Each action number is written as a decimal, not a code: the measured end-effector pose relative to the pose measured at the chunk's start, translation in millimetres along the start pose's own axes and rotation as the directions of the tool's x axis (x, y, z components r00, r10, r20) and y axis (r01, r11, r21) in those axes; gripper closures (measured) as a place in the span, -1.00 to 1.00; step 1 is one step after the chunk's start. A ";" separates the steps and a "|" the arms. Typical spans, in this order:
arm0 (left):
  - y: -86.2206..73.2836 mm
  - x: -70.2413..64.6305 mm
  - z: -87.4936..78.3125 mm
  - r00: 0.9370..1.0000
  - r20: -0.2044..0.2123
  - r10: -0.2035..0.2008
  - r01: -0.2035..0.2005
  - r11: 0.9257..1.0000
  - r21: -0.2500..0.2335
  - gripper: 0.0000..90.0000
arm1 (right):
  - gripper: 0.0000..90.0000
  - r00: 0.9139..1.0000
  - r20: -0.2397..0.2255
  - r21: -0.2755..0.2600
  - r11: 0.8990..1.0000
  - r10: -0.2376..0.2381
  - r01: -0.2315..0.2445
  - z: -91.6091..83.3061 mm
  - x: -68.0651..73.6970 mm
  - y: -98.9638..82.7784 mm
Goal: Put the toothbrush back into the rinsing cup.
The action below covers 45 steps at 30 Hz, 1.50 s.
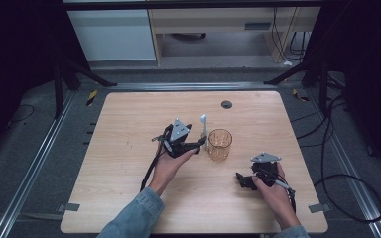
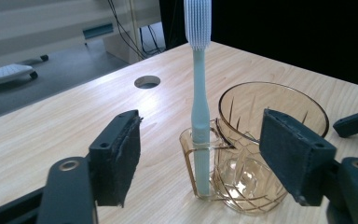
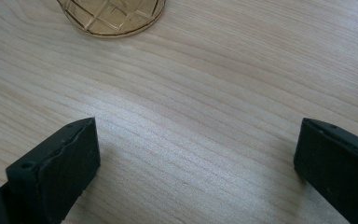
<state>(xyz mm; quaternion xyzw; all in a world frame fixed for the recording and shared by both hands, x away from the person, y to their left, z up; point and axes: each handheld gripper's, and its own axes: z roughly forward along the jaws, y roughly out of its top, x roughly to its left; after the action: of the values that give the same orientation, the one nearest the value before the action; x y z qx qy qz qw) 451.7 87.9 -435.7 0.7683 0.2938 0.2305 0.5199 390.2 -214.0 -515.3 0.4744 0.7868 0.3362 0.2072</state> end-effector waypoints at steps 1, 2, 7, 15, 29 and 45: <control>0.6 0.2 -0.5 1.000 0.001 0.000 0.000 1.000 0.004 -0.41 | -0.99 1.000 -0.001 0.000 1.000 0.000 0.000 0.0 0.0 0.0; 1.0 0.3 -0.8 1.000 0.002 0.000 0.000 1.000 0.007 -0.43 | -0.99 1.000 0.000 0.000 1.000 0.000 0.000 0.0 0.0 0.0; 3.4 -0.2 -2.3 1.000 0.003 0.010 -0.010 0.999 0.048 -0.49 | -0.99 1.000 0.000 0.000 1.000 0.000 0.000 0.0 0.0 0.0; 1.0 2.5 -3.3 0.999 0.009 -0.040 0.038 0.982 0.184 -0.68 | -0.99 1.000 0.000 0.000 1.000 0.001 -0.001 0.0 0.0 0.0; -6.3 21.8 -21.8 0.995 -0.056 -0.084 0.096 0.957 0.275 -0.75 | -0.99 1.000 -0.003 0.000 1.000 -0.002 0.002 -0.3 -0.2 -0.3; -35.8 71.3 -68.2 0.980 -0.166 -0.109 0.159 0.929 0.334 -0.79 | -0.99 1.000 -0.012 0.002 1.000 -0.007 0.007 -1.5 -1.1 -1.3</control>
<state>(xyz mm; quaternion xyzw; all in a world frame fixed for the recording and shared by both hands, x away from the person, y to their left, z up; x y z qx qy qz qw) 450.6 192.7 -441.7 0.8071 0.4183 0.1942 0.3687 389.0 -216.0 -515.2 0.4696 0.7901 0.3375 0.2033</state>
